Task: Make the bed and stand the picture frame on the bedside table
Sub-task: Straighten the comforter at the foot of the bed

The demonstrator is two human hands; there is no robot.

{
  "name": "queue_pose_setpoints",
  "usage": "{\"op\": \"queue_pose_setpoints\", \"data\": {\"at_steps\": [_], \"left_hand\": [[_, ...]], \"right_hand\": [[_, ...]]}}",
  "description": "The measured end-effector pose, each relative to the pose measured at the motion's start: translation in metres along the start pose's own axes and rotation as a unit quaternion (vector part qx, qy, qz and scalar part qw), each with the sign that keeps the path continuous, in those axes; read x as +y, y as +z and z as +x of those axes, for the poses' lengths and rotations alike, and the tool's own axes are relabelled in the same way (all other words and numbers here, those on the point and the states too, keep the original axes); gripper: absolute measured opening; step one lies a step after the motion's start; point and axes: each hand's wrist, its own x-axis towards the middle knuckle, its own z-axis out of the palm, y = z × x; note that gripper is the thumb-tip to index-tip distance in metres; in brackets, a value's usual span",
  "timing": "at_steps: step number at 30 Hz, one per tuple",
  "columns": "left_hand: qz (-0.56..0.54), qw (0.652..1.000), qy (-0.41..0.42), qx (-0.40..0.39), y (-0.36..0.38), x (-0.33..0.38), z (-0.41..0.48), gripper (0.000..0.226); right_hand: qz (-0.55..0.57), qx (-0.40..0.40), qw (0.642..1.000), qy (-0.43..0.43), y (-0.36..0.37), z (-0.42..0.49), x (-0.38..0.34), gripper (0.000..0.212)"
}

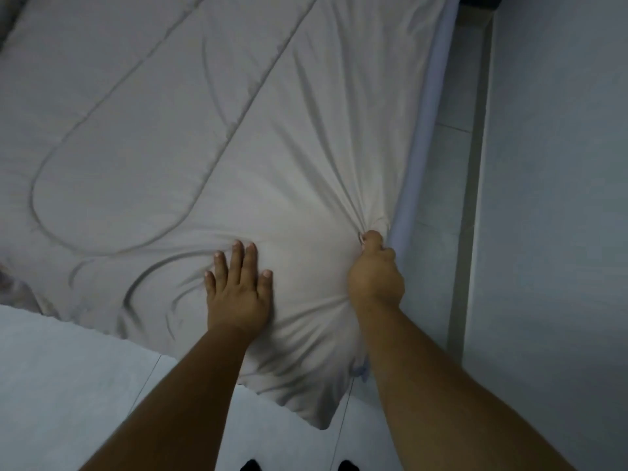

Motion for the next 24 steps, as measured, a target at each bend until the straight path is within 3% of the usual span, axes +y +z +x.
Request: {"op": "queue_pose_setpoints", "data": {"at_steps": [7, 11, 14, 17, 19, 22, 24], "left_hand": [[0.004, 1.0, 0.023, 0.005, 0.017, 0.037, -0.023, 0.08], [0.004, 1.0, 0.002, 0.002, 0.014, 0.037, -0.02, 0.07], [0.005, 1.0, 0.004, -0.005, 0.012, 0.034, -0.02, 0.07], [0.006, 1.0, 0.004, -0.013, 0.012, 0.035, -0.019, 0.071], [0.007, 1.0, 0.005, -0.022, 0.01, 0.035, -0.019, 0.074], [0.011, 0.999, 0.014, -0.027, 0.009, 0.033, -0.019, 0.086], [0.011, 0.999, 0.016, -0.029, 0.008, 0.032, -0.019, 0.089]], "right_hand": [[-0.045, -0.007, 0.999, 0.002, -0.02, 0.01, 0.044, 0.04], [-0.081, 0.115, 0.99, -0.024, -0.01, 0.008, 0.029, 0.031], [-0.082, 0.111, 0.981, -0.135, 0.0, -0.002, 0.011, 0.044], [-0.085, 0.038, 0.971, -0.222, 0.008, -0.014, 0.001, 0.057], [-0.07, -0.007, 0.977, -0.203, 0.016, -0.013, 0.015, 0.064], [-0.049, 0.016, 0.993, -0.106, 0.02, -0.005, 0.041, 0.073], [-0.041, 0.034, 0.995, -0.089, 0.013, -0.006, 0.032, 0.07]]}}
